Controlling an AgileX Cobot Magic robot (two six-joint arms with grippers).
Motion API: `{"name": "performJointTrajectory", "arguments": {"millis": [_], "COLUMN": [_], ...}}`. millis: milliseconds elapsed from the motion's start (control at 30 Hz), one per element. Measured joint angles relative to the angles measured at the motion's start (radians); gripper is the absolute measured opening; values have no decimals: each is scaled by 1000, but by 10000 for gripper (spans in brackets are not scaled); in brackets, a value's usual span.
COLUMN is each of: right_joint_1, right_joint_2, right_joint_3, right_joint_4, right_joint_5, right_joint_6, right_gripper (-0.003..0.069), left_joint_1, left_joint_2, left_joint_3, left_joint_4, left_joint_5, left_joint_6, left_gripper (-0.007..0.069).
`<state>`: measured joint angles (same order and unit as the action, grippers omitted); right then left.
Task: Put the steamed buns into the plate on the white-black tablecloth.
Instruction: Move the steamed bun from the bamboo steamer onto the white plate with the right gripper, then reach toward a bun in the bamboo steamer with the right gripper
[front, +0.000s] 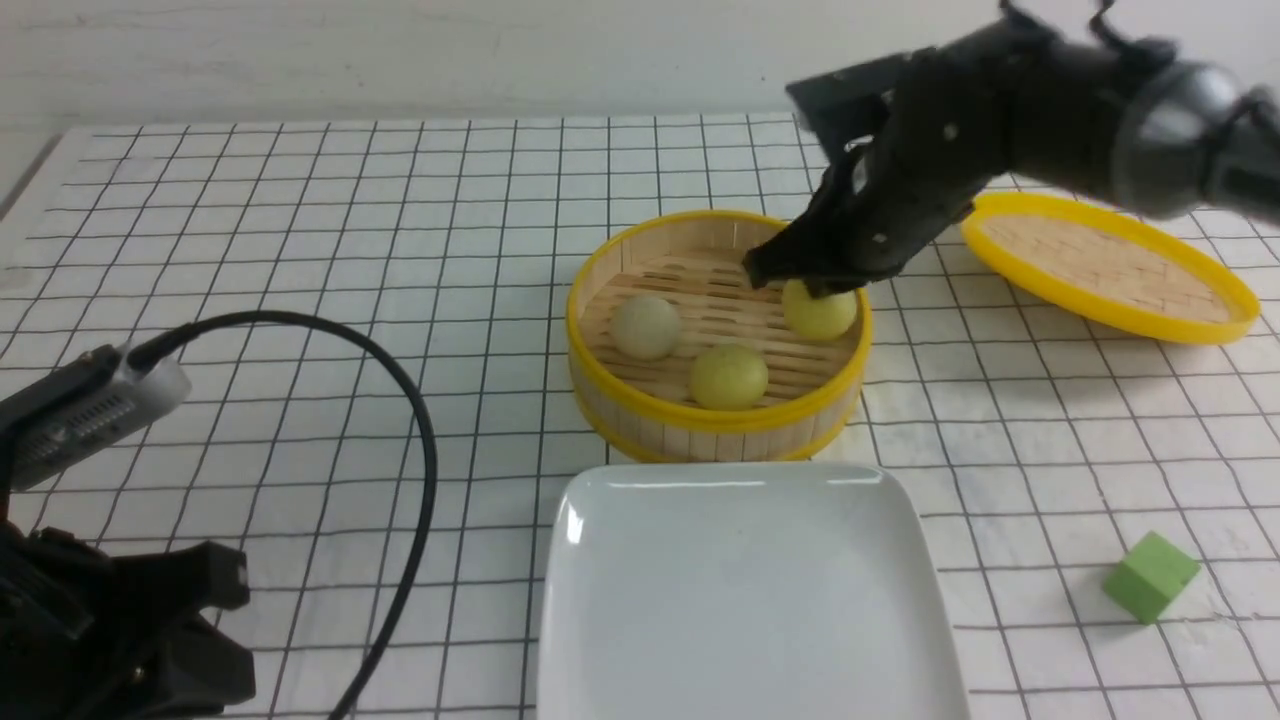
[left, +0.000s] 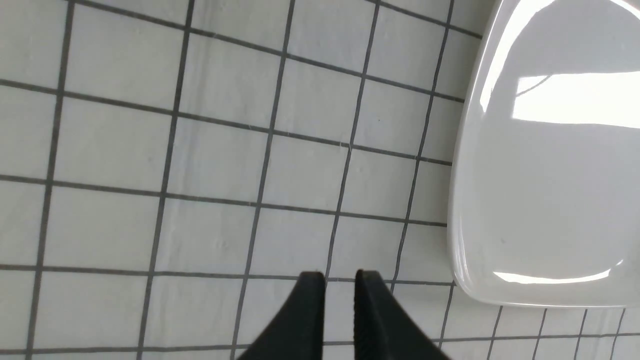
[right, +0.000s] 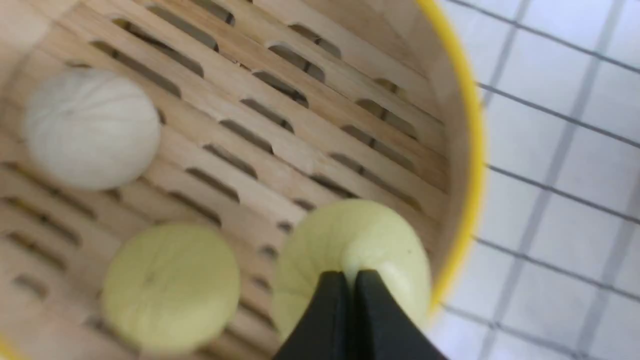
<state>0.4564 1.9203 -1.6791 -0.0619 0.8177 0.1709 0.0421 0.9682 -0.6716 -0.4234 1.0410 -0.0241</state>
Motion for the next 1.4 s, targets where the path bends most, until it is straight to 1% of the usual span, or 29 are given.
{"name": "performJointTrajectory", "arguments": {"millis": [67,133,200,233,267,367,400,467,533,600,633,667,700,733,767,867,900,933,967,1000,1067,1100,1133,1167,1233,1400], "right_joint_1": [0,0,0,0,0,0,0,0,0,0,0,0,0,0,0,0,0,0,0,0,0,0,0,0,0,0], "right_joint_2": [-83,-168,-229,-285,-291,-342,-342,-330,-306,-291,-263,-260,-240,-240,-230,-232,-238,-245,-247,-263,-295,-303,-305,-313,-307,-228], "right_joint_3": [10,58,124,225,239,491,504,644,708,727,740,740,740,740,740,733,724,710,707,678,609,583,575,509,444,305], "right_joint_4": [23,54,82,135,142,258,264,329,375,397,441,445,489,489,520,535,534,523,520,502,462,449,449,428,422,409], "right_joint_5": [79,124,130,118,115,12,3,-125,-211,-240,-269,-271,-293,-293,-302,-287,-270,-248,-243,-207,-150,-136,-133,-114,-103,-102], "right_joint_6": [-12,-24,-30,-33,-33,-47,-53,-97,-142,-164,-205,-210,-251,-255,-283,-302,-303,-305,-305,-305,-305,-306,-306,-308,-308,-311], "right_gripper": [5,5,5,5,5,5,5,10,19,26,38,42,59,62,87,165,191,235,235,295,370,393,399,438,462,475], "left_joint_1": [0,0,0,0,0,0,0,0,0,0,0,0,0,0,0,0,0,0,0,0,0,0,0,0,0,0], "left_joint_2": [0,0,0,0,0,0,0,0,0,0,0,0,0,0,0,0,0,0,0,0,0,0,0,0,0,0], "left_joint_3": [0,0,0,0,0,0,0,0,0,0,0,0,0,0,0,0,0,0,0,0,0,0,0,0,0,0], "left_joint_4": [0,0,0,0,0,0,0,0,0,0,0,0,0,0,2,7,8,11,12,14,15,16,16,17,19,19], "left_joint_5": [3,3,3,3,3,5,5,13,15,16,18,18,18,18,18,18,19,19,19,19,19,19,19,19,19,19], "left_joint_6": [0,0,0,0,0,0,0,0,0,0,0,0,0,0,0,0,0,0,0,0,0,0,0,0,0,0], "left_gripper": [123,125,127,128,129,134,134,140,143,144,146,146,149,149,153,158,158,160,160,160,162,162,163,163,163,163]}}
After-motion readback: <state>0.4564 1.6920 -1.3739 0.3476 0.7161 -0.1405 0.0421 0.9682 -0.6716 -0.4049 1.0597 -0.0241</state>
